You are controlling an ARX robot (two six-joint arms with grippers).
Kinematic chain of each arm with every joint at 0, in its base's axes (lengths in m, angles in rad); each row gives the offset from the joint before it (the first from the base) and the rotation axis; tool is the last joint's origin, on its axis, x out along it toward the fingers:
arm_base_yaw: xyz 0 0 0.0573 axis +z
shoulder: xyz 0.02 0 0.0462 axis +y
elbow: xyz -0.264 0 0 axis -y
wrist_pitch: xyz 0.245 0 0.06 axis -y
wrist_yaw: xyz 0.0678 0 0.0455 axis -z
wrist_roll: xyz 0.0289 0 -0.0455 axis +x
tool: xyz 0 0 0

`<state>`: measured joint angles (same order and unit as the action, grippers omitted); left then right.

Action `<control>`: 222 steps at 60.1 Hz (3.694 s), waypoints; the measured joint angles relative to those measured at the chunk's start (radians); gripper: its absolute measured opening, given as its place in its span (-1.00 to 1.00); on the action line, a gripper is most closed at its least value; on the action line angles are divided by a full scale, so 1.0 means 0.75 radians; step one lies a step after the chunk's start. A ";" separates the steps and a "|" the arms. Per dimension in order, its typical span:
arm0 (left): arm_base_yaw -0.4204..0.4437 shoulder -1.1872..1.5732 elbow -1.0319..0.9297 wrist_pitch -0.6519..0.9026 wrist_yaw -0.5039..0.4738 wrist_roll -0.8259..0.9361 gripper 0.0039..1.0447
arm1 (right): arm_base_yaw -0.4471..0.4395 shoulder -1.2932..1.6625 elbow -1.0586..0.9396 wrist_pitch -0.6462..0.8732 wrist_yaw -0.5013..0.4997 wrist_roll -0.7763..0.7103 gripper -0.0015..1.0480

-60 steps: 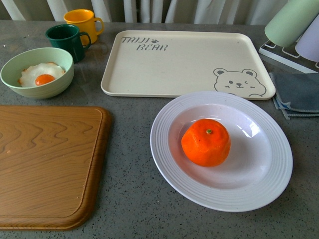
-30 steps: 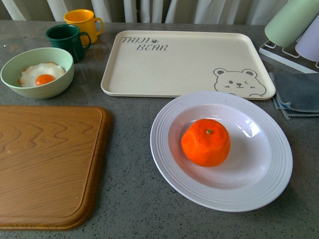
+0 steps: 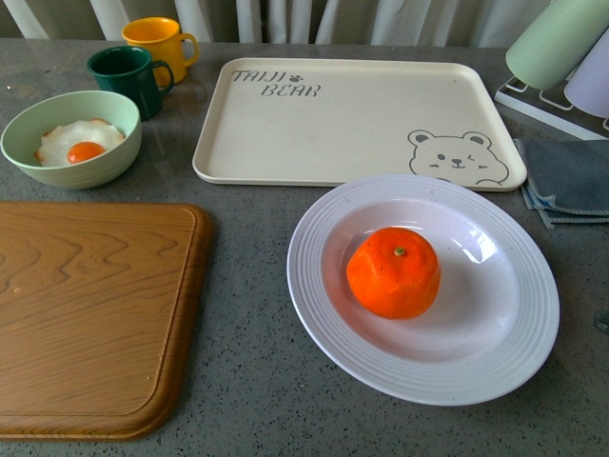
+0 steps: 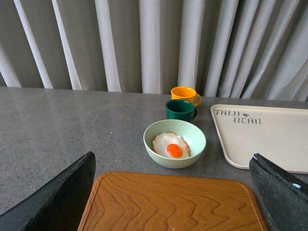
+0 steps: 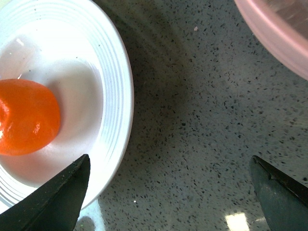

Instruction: Place orange and plate with both arms

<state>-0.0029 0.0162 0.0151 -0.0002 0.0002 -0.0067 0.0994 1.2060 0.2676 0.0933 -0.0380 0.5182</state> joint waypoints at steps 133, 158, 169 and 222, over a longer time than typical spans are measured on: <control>0.001 0.000 0.000 0.000 0.000 0.000 0.83 | 0.263 0.929 0.324 0.649 0.073 0.587 -0.72; 0.000 0.000 0.000 0.000 0.000 0.000 0.83 | 0.256 0.780 0.228 0.647 0.027 0.667 -0.83; 0.000 0.000 0.000 0.000 0.000 0.000 0.83 | 0.256 0.694 0.178 0.698 -0.011 0.691 -0.94; 0.000 0.000 0.000 0.000 0.000 0.000 0.83 | 0.170 0.902 0.721 0.684 -0.148 0.566 -0.94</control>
<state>-0.0029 0.0162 0.0151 -0.0002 0.0002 -0.0067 0.2272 1.8824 0.8082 0.6060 -0.1486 0.9424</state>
